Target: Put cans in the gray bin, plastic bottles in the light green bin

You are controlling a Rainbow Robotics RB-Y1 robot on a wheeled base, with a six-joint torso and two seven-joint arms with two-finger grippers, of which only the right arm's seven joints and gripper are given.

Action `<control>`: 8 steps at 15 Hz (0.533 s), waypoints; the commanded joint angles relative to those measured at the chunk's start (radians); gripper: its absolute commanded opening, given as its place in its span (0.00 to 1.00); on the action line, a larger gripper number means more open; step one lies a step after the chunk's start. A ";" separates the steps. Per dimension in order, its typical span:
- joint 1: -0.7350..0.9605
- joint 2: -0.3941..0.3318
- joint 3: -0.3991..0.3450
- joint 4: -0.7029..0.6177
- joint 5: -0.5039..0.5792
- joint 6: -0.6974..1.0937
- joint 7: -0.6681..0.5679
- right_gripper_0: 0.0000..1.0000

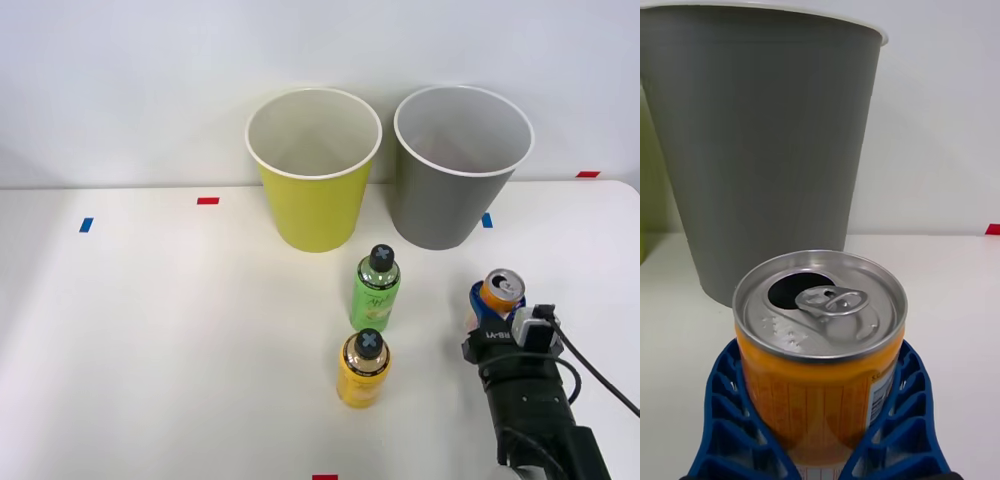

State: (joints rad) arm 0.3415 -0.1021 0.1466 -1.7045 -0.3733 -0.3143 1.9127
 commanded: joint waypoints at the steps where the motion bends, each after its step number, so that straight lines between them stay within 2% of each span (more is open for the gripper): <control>1: 0.076 0.001 0.021 -0.090 0.048 -0.005 -0.012 0.00; 3: 0.143 -0.013 0.057 -0.198 0.045 0.014 -0.023 0.00; 6: 0.225 -0.028 0.065 -0.437 0.040 0.219 -0.027 0.00; 8: 0.246 -0.031 0.067 -0.563 0.028 0.296 -0.040 0.00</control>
State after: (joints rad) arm 0.5623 -0.1280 0.2103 -2.1878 -0.3347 -0.0755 1.8830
